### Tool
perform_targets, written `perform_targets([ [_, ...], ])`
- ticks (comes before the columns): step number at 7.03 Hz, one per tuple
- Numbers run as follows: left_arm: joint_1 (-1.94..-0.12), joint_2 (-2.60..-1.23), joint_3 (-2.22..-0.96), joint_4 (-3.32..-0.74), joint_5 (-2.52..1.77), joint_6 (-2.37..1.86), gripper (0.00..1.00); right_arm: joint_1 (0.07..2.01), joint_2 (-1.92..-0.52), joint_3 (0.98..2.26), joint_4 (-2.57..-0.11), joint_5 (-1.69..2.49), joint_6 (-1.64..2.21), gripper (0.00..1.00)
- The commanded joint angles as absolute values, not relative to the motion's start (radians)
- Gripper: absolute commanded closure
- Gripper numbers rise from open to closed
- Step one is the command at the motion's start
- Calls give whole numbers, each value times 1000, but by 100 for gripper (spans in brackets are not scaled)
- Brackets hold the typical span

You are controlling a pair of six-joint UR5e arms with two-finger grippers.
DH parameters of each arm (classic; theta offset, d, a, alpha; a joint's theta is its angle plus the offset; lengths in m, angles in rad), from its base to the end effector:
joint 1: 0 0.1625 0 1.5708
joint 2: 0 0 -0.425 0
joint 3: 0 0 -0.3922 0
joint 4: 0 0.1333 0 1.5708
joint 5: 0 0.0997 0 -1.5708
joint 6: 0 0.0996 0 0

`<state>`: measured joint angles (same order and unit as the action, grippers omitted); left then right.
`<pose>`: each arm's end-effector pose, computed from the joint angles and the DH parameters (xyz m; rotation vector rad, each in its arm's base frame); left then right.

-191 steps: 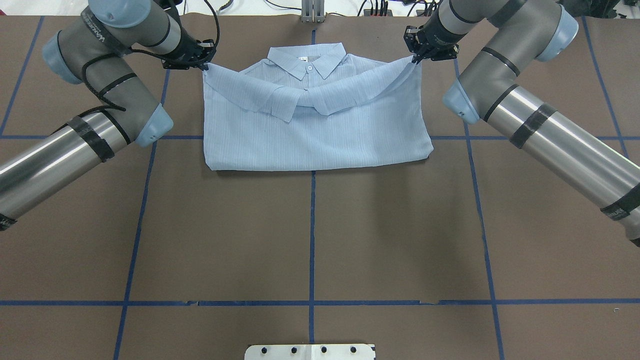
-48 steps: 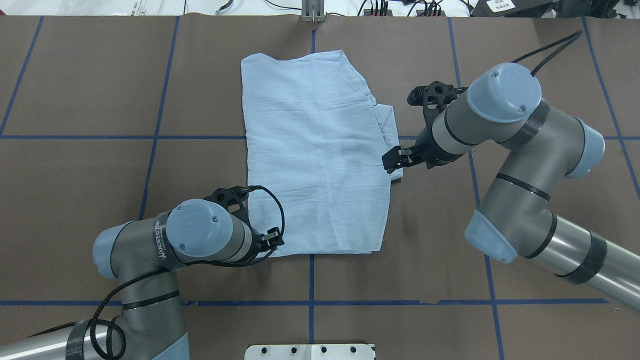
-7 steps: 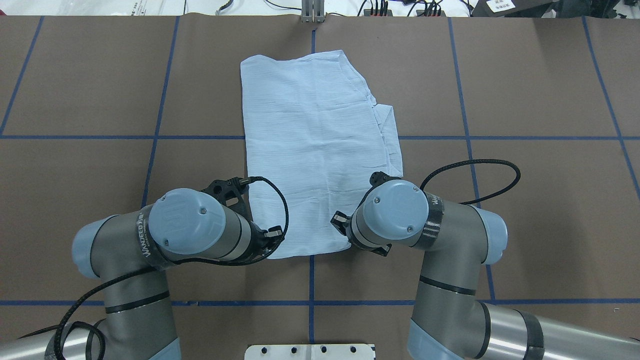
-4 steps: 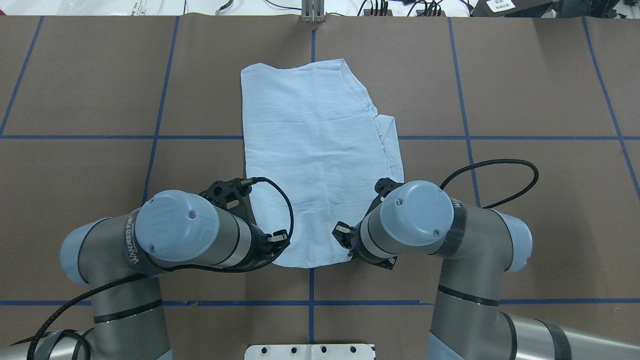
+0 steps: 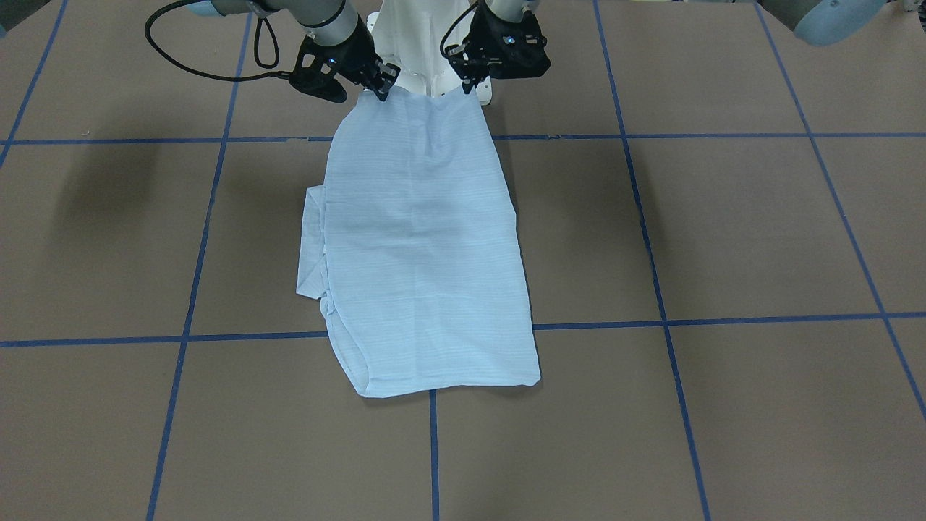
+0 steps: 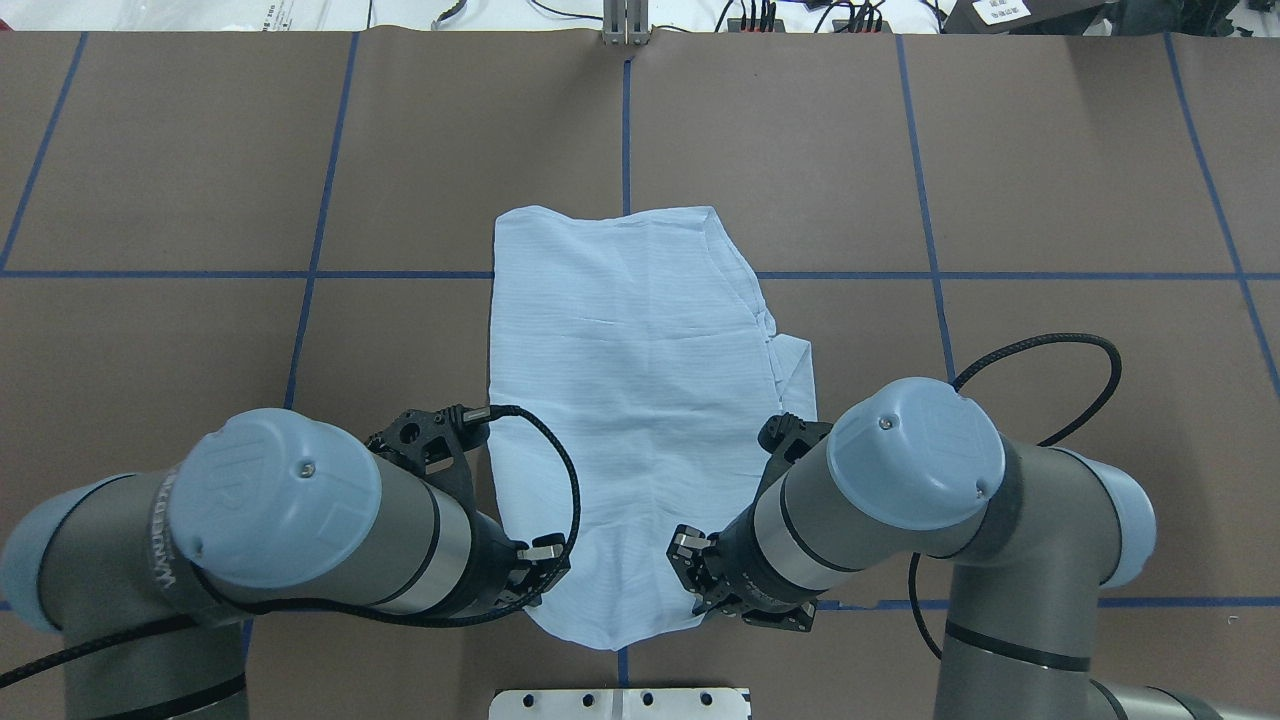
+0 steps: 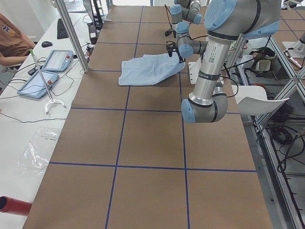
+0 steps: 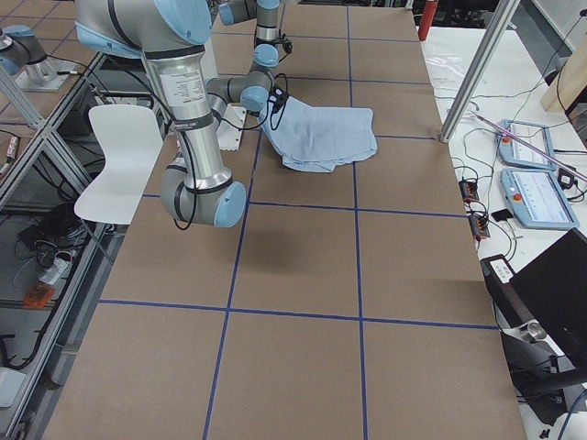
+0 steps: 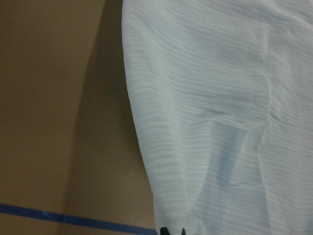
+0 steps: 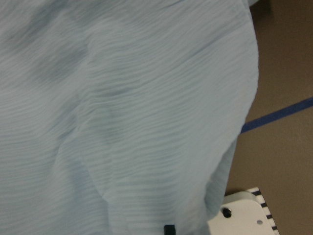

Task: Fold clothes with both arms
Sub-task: 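Lift the near edge with both grippers and fold it farther from the robot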

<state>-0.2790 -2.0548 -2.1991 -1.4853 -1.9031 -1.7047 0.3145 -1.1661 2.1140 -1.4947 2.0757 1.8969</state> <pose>0.4563 -0.2356 0.1504 -0.2281 1.0368 -0.2029 -0.4705 -0.2426 0.1948 -0.4662 -1.0003 0.3163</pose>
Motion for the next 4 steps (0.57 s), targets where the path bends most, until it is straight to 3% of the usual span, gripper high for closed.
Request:
perform_targets([
  [1, -262, -2054, -2257, -1407, -1908, -1704, 100, 304, -1175, 2151, -1496, 2121, 1901, 100],
  [4, -337, -2065, -2194, -1423, -1907, -1663, 100, 405, -1106, 2077, -1490, 2047, 1861, 100],
])
